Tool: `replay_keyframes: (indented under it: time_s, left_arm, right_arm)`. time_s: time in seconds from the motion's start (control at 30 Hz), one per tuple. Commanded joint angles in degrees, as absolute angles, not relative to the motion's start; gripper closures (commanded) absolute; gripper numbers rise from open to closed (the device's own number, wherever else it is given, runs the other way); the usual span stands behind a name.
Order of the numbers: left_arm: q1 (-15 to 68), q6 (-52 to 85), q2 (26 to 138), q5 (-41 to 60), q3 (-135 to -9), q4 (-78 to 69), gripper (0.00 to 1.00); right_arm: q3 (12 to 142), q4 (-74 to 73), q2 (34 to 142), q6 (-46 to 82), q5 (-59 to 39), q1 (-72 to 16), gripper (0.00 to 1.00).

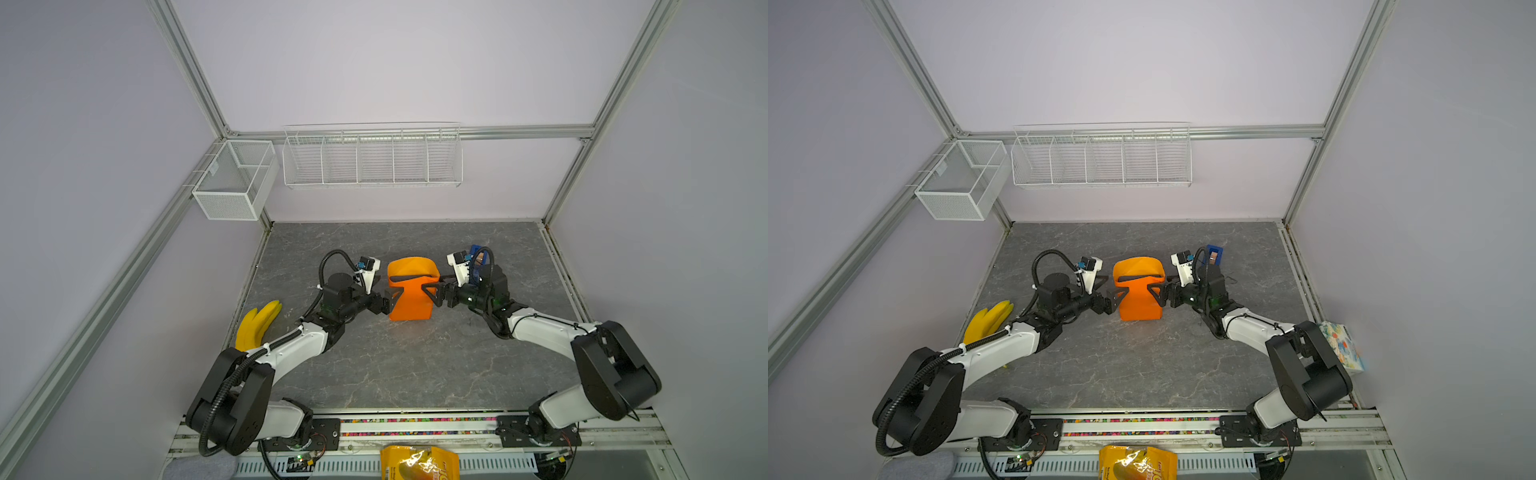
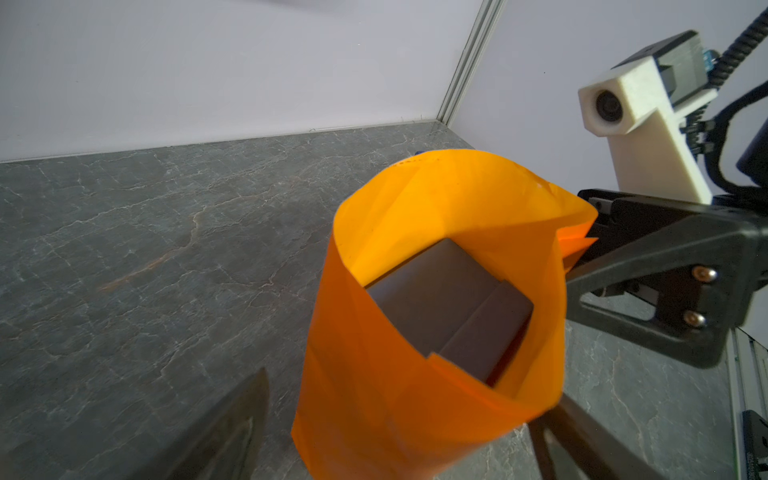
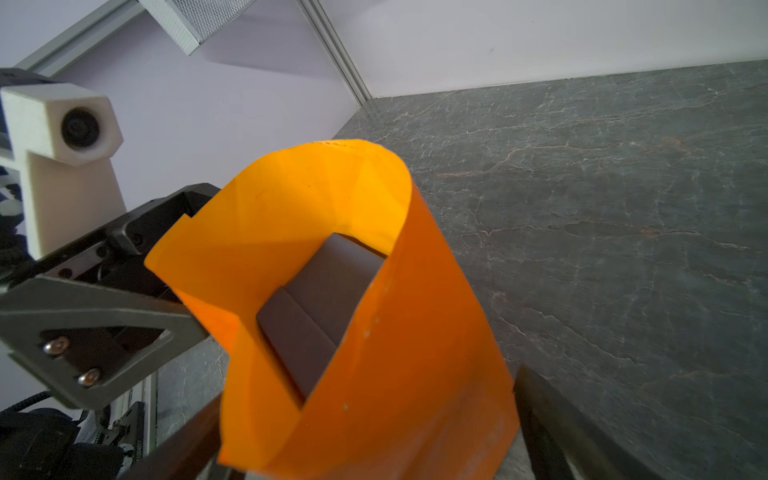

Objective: Wrap the gift box in paper
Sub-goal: 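Pinch the open paper top from both sides with both grippers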

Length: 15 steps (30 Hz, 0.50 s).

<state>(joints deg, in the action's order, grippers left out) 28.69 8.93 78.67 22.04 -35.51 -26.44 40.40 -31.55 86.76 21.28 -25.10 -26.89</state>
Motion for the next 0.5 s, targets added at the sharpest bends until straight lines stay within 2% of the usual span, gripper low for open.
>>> replay_keyframes:
  time_s: [0.0, 0.47]
  left_arm:
    - [28.99, 9.92, 80.44, 21.55, -37.91, -28.62, 0.05]
    - [29.00, 11.67, 84.97, 20.34, -39.34, -29.50, 0.11]
  right_arm:
    - [41.67, -31.95, 87.25, 21.46, -24.75, -27.64, 0.04]
    - [42.18, -27.35, 86.90, 20.37, -18.56, -29.85, 0.02]
